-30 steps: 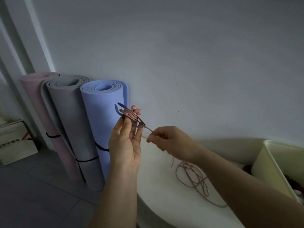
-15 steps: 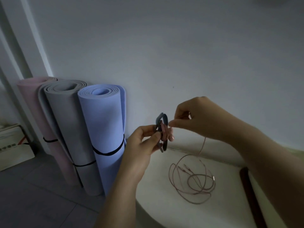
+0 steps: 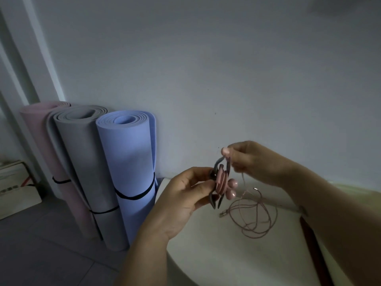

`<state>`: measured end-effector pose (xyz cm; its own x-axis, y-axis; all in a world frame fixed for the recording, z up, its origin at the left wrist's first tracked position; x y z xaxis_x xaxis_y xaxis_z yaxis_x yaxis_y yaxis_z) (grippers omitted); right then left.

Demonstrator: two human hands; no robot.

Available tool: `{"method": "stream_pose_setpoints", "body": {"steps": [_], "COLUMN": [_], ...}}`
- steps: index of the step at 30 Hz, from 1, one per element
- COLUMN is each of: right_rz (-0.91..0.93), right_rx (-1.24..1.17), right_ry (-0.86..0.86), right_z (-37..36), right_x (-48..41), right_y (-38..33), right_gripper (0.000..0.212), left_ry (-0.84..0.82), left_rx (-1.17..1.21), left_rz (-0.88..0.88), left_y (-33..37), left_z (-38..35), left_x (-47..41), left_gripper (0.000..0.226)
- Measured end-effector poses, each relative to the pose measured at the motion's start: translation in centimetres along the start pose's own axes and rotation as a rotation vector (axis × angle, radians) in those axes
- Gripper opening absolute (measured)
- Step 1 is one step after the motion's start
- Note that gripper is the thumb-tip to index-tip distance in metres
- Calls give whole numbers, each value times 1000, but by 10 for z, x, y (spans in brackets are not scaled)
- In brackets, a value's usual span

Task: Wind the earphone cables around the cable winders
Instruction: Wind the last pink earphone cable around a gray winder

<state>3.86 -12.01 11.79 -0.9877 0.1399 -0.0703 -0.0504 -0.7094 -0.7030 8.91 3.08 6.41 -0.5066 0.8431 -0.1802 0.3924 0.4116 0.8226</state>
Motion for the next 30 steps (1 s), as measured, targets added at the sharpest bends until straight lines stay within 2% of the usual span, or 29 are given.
{"method": "stream_pose_setpoints", "body": {"steps": [2, 4, 5, 7, 9, 11, 14, 18, 21, 24, 30], "right_rz": [5, -61, -111, -219, -289, -228, -112, -11, 48, 60, 18], "right_rx": [-305, -499, -539, -421, -113, 183, 423, 584, 766, 836, 841], "right_ry": [-133, -112, -63, 77, 155, 195, 148, 46, -52, -10, 40], "right_z": [-27, -51, -59, -65, -64, -64, -68, -64, -55, -36, 2], "right_x": [1, 1, -1, -2, -3, -3, -1, 7, 11, 9, 9], "right_y": [9, 14, 18, 18, 17, 9, 1, -13, -27, -41, -53], "right_gripper": [52, 44, 48, 48, 42, 41, 34, 25, 23, 26, 10], "left_ry": [0, 44, 69, 128, 231, 310, 368, 442, 499, 555, 410], "left_rx": [119, 203, 237, 297, 353, 393, 429, 360, 145, -23, -229], "left_rz": [-14, -16, -17, -21, -22, -43, -85, -143, -169, -184, -147], "left_y": [1, -1, -2, -5, -10, -12, -12, -9, -6, -8, -4], "left_z": [-1, 0, 0, 3, 8, 13, 16, 23, 25, 25, 18], "left_x": [-2, -4, -5, -7, -9, -11, -11, -10, -7, -6, -6], "left_gripper": [22, 26, 29, 35, 38, 35, 26, 22, 20, 12, 12]}}
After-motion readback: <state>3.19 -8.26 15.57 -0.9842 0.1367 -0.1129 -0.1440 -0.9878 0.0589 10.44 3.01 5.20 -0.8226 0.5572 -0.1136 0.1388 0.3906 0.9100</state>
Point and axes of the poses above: each hand's wrist, its own x-axis away from the middle knuckle, its own z-axis out of the back of the hand, y = z × x, the point moved 4 cm from there along -x, towards the middle knuckle, and after that the axes turned 13 degrees about x, right-handed, at the moved point
